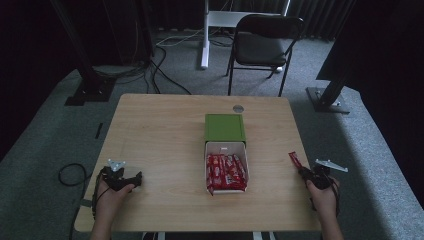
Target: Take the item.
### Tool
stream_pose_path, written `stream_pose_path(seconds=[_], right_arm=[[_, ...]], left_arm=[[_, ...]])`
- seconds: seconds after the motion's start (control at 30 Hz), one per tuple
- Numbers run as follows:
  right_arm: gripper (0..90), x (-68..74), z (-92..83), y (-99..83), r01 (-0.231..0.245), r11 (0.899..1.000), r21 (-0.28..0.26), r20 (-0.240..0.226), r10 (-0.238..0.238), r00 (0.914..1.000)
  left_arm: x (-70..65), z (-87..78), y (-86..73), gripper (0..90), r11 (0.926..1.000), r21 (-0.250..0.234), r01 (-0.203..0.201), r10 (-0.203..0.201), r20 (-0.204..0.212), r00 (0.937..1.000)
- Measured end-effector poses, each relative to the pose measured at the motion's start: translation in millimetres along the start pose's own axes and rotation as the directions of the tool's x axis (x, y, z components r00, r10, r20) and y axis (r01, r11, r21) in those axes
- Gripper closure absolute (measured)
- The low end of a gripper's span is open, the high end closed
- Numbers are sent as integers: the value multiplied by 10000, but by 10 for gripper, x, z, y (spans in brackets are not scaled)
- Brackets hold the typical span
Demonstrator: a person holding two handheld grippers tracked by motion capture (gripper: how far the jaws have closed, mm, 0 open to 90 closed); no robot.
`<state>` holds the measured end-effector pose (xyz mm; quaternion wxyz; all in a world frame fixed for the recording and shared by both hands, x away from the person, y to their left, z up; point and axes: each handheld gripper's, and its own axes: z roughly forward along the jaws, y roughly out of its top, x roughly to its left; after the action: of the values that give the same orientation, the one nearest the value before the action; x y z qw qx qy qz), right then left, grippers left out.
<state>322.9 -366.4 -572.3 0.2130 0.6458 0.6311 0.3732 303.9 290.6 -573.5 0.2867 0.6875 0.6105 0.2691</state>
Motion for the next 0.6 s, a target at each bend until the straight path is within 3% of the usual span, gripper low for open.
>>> stream_pose_path(seconds=[0.07, 0.23, 0.4, 0.53, 0.6], right_arm=[[594, 5, 26, 0, -80, 9998, 188, -290, 86, 9995], [422, 7, 12, 37, 30, 10000, 2, -212, -30, 9998], [308, -17, -34, 106, 32, 9999, -148, -379, -38, 9993], [201, 1, -80, 148, 263, 9980, -581, -346, -283, 9990], [197, 10, -88, 152, 295, 9976, -634, -379, -319, 9988]], left_arm=[[0, 0, 0, 94, 10000, 2, 5, -5, 0, 10000], [1, -1, 0, 95, 10000, 12, 2, -2, 3, 10000], [6, 0, 2, 95, 10000, 17, -47, 47, 54, 10000], [17, -1, 2, 94, 9999, 15, -145, 144, 141, 9998], [27, -2, 4, 95, 9999, 20, -132, 131, 155, 9998]])
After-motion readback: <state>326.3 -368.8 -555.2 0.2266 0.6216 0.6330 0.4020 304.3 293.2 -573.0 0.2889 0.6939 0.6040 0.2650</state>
